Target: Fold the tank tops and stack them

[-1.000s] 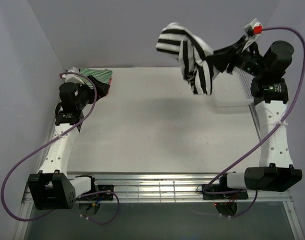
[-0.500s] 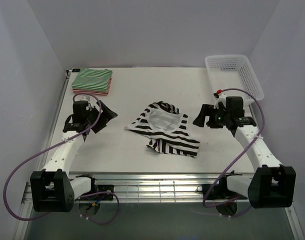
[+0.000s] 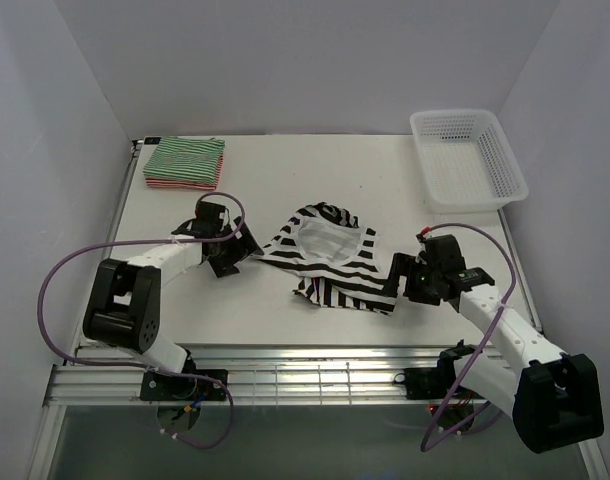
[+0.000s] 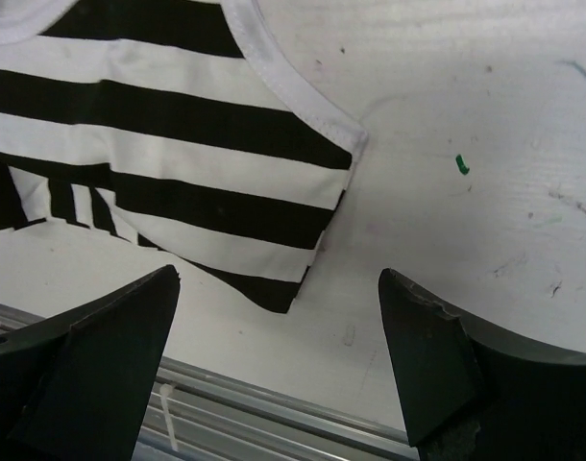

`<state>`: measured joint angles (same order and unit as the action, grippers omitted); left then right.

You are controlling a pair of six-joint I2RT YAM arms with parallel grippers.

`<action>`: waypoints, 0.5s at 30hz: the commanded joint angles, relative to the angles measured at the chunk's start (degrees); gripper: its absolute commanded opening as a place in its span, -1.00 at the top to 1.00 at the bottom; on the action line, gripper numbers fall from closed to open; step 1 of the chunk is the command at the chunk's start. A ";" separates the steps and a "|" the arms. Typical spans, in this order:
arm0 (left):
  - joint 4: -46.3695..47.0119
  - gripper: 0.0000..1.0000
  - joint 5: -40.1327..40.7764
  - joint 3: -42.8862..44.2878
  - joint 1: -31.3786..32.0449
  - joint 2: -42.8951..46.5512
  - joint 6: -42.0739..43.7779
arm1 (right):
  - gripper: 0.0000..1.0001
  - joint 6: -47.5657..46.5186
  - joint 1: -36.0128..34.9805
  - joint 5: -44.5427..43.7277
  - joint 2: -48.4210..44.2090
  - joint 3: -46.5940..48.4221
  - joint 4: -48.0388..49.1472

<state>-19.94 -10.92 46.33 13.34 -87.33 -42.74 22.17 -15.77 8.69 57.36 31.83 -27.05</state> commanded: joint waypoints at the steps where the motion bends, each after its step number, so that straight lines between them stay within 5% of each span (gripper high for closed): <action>1: 4.38 -0.96 1.95 2.54 0.45 -3.19 -0.59 | -0.80 5.33 -0.49 -2.80 0.46 -3.18 0.93; 5: 5.35 -0.74 0.64 3.59 1.24 -8.46 0.20 | -0.85 7.35 -0.93 -2.54 3.27 -4.68 6.12; 9: 8.07 0.05 -1.82 3.68 2.39 -10.40 0.90 | -0.90 7.27 -3.12 -2.01 9.32 -3.63 11.04; 11: 8.69 0.88 -2.09 3.86 2.56 -9.71 1.25 | -0.79 7.45 -4.26 -3.59 11.53 -2.40 12.01; 14: 8.61 1.00 -1.65 4.04 2.56 -6.56 1.78 | 0.15 7.36 -5.32 -5.17 14.62 -0.38 13.51; 15: 8.61 1.00 -1.48 4.30 2.56 -5.32 1.87 | 0.70 7.18 -6.11 -6.39 14.44 0.67 13.16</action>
<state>-11.68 -12.51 50.30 15.62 -97.01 -42.00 28.47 -20.45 5.72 70.48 30.24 -14.70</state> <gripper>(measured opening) 0.026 0.376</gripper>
